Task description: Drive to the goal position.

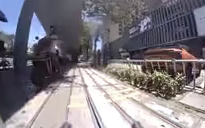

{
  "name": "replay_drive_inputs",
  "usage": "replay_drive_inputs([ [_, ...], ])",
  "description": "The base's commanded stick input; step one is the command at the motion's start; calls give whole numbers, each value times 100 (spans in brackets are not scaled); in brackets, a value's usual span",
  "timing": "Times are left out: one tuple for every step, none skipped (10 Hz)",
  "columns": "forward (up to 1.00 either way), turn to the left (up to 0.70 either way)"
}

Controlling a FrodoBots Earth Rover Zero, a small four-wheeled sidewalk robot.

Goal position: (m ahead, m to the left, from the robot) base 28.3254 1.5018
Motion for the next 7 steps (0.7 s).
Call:
replay_drive_inputs([
  [70, 13],
  [70, 14],
  [70, 13],
  [70, 0],
  [70, 0],
  [70, 0],
  [70, 0],
])
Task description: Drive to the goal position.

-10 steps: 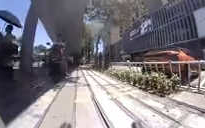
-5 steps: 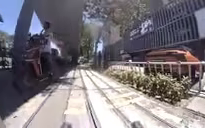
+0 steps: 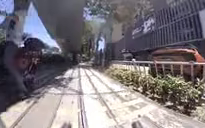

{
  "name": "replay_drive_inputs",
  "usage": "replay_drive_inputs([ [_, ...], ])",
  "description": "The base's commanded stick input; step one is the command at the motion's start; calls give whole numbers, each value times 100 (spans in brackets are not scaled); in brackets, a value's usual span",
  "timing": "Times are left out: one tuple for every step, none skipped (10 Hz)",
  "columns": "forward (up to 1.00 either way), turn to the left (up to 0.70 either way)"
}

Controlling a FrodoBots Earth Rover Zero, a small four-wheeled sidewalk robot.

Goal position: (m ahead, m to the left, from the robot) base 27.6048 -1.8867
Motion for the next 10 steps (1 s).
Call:
replay_drive_inputs([
  [70, 0],
  [70, 0],
  [70, 0],
  [70, 0],
  [70, 0],
  [70, 0],
  [70, 0],
  [70, 0],
  [70, 0],
  [70, 0],
])
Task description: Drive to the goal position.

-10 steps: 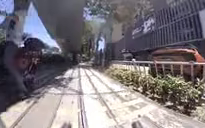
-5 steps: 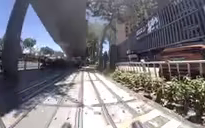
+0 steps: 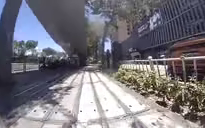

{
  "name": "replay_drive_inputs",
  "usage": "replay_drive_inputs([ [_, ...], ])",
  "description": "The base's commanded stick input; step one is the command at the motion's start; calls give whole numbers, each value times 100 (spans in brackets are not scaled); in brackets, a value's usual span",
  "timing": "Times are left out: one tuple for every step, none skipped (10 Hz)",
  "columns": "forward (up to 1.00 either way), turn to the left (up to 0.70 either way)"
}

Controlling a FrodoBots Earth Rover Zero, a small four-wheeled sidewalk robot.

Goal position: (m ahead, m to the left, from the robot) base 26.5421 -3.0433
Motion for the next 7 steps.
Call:
replay_drive_inputs([
  [70, 0],
  [70, 0],
  [70, 0],
  [70, 0],
  [70, 0],
  [70, 0],
  [70, 0],
])
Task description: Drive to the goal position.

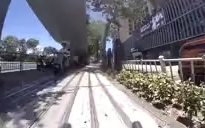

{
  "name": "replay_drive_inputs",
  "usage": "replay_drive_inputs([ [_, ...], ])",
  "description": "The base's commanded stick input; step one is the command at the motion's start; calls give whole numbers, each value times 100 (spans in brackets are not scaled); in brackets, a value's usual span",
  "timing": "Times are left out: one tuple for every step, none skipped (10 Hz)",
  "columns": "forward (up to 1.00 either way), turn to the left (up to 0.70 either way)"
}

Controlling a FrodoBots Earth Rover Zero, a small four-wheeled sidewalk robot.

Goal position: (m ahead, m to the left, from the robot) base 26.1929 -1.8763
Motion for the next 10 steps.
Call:
replay_drive_inputs([
  [70, 0],
  [70, 0],
  [70, 14],
  [70, 14],
  [70, 5],
  [70, 0],
  [70, 0],
  [70, 0],
  [70, 0],
  [70, 0],
])
